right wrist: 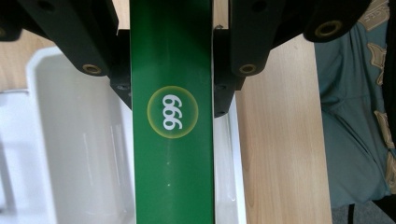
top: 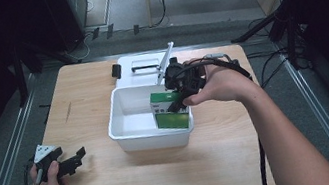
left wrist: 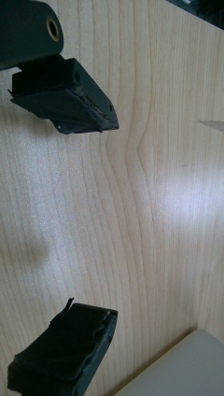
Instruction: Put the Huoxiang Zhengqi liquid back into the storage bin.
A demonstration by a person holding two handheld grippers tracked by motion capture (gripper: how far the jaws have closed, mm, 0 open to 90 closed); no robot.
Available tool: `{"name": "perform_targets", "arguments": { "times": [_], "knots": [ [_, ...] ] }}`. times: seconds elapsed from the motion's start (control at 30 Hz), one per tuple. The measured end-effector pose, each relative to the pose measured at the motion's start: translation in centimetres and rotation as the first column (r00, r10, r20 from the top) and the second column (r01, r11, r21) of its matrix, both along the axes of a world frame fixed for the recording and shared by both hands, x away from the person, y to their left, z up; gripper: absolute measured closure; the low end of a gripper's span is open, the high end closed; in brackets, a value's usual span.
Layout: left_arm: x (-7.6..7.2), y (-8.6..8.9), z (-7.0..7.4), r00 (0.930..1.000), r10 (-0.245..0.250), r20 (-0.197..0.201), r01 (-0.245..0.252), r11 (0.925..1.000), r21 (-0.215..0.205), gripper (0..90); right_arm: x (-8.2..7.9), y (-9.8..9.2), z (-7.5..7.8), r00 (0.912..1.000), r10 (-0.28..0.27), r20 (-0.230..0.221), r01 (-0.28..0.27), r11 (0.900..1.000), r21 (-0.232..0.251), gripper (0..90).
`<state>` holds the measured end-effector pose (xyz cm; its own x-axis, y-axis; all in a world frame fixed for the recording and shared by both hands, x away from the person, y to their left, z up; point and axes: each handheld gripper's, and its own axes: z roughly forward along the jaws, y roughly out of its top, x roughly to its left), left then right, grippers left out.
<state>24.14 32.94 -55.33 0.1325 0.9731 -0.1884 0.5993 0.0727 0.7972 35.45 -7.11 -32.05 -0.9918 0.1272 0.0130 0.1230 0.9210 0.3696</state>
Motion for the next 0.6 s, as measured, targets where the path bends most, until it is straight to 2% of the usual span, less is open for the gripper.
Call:
{"name": "perform_targets", "arguments": {
  "times": [0.23,0.4,0.6],
  "knots": [
    [0.0,0.0,0.0,1.0000,0.001,0.001,-0.001,1.0000,0.001,9.2,0.4,0.1,-2.5,0.9999,-0.003,-0.014,0.003,1.000,-0.020,64.8],
    [0.0,0.0,0.0,1.0000,0.001,0.002,-0.001,1.0000,0.000,9.2,0.7,-0.1,-4.1,0.9996,-0.013,-0.026,0.013,1.000,-0.011,64.7],
    [0.0,0.0,0.0,1.0000,0.001,0.002,-0.001,1.0000,0.000,9.2,0.8,-0.1,-6.0,0.9990,0.014,-0.043,-0.014,1.000,-0.017,64.6]
  ]
}}
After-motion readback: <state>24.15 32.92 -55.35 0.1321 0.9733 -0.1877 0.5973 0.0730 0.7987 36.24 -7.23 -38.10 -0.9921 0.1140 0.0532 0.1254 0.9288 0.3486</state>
